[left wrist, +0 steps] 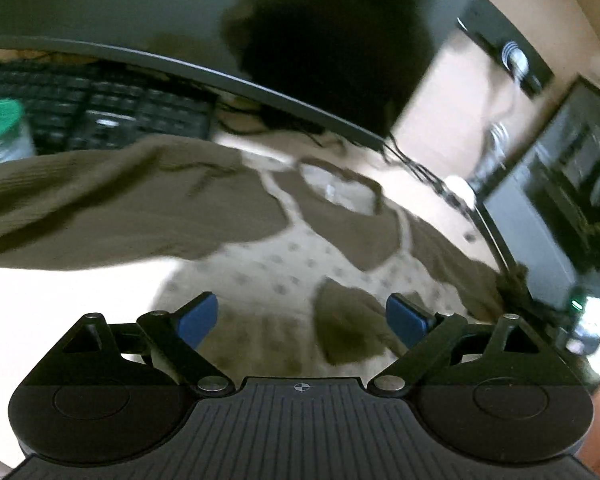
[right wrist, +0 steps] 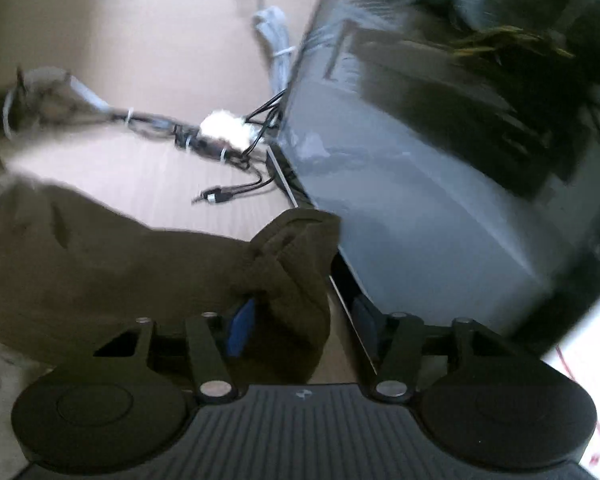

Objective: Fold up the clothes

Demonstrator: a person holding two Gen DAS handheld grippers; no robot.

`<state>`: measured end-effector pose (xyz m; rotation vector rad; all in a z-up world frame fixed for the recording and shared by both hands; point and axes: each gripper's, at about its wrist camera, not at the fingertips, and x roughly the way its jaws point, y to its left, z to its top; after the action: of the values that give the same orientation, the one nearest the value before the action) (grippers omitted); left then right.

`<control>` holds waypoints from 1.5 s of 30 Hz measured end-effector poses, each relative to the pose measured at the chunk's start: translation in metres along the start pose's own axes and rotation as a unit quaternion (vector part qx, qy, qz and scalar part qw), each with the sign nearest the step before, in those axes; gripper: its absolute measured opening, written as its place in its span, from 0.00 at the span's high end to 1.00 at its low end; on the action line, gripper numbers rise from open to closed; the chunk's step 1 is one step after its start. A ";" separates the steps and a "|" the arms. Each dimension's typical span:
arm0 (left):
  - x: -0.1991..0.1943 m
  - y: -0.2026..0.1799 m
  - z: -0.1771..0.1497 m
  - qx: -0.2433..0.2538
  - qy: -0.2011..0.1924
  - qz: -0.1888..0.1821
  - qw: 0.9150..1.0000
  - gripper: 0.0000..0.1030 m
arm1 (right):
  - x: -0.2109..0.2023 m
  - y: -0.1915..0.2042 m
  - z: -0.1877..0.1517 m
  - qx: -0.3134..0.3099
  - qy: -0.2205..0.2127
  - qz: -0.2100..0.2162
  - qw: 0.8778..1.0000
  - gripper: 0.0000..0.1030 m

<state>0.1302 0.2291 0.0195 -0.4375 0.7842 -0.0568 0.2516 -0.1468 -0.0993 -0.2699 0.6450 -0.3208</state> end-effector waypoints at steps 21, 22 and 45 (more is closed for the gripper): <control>-0.038 0.047 -0.025 -0.082 0.004 0.046 0.996 0.07 | -0.120 0.201 0.099 -0.135 -0.130 0.414 0.891 0.64; -0.036 0.048 -0.024 -0.083 0.006 0.044 0.996 0.07 | -0.121 0.204 0.096 -0.140 -0.125 0.421 0.888 0.59; 0.091 -0.035 0.079 0.091 -0.077 0.046 0.992 0.71 | -0.100 0.033 -0.002 0.005 -0.012 0.295 0.955 0.34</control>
<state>0.2538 0.2063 0.0220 -0.2302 0.6389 -0.0084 0.1819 -0.0802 -0.0583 -0.0626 0.6688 0.2536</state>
